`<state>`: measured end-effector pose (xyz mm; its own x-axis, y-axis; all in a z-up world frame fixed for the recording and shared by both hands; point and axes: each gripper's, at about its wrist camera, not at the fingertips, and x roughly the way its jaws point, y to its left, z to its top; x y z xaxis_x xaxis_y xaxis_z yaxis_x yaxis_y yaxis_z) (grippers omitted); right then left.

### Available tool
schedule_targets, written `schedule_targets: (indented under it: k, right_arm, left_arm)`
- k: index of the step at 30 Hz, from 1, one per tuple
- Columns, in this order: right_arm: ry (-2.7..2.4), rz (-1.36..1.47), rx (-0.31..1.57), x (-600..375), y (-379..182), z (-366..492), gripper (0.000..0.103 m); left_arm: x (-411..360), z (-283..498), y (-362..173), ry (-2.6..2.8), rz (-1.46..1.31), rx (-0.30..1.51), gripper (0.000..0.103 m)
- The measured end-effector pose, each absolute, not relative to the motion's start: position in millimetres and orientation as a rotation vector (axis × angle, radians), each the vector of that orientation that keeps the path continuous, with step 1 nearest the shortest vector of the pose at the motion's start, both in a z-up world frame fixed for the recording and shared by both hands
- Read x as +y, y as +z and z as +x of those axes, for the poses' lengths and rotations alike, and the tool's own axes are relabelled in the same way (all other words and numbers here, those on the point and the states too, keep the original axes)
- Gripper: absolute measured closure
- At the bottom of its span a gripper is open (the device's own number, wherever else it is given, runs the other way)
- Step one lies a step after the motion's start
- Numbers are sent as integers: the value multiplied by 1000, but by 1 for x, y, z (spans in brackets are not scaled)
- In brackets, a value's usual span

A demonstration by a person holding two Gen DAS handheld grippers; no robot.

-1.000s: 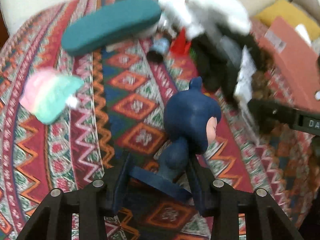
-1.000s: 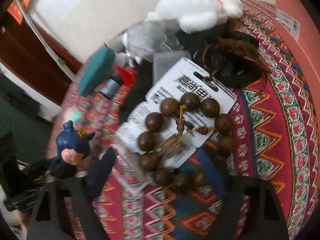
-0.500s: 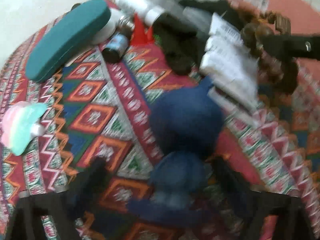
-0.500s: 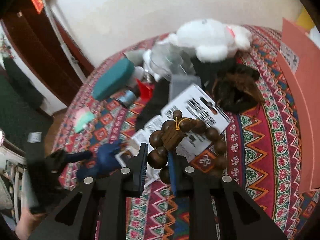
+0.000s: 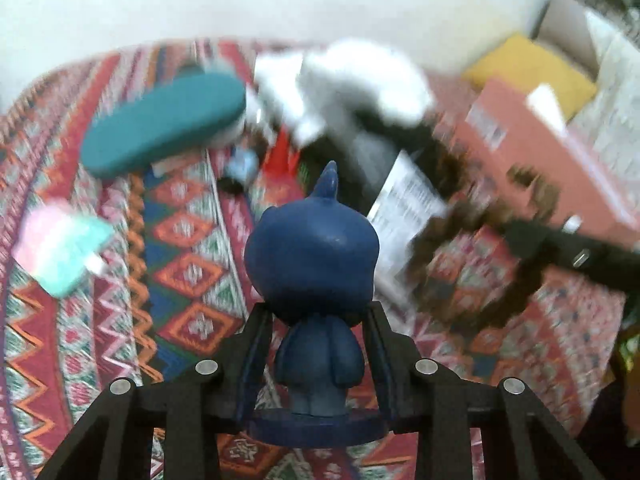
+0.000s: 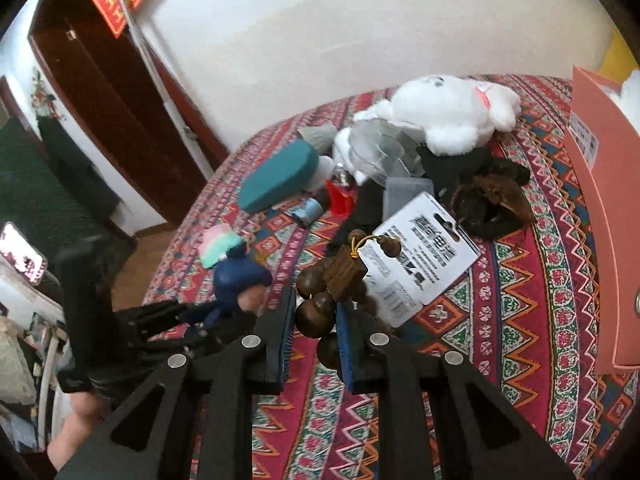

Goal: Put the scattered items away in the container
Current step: 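Carry figurine and bracelet over the pink box and open both tools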

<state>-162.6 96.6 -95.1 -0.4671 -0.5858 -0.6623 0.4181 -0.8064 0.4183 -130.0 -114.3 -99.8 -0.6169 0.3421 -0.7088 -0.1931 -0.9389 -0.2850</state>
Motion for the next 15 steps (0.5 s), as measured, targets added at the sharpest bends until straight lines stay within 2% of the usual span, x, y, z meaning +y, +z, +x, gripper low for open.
schedule_targets:
  k: [4, 15]
  right_arm:
    - [-2252, 1038, -243, 91, -72, -142, 83]
    - [-2284, 657, -122, 84, 16, -58, 83]
  left_arm:
    - [-110, -148, -80, 2619, -1039, -292, 63]
    - [-110, -83, 17, 2729, -650, -288, 63]
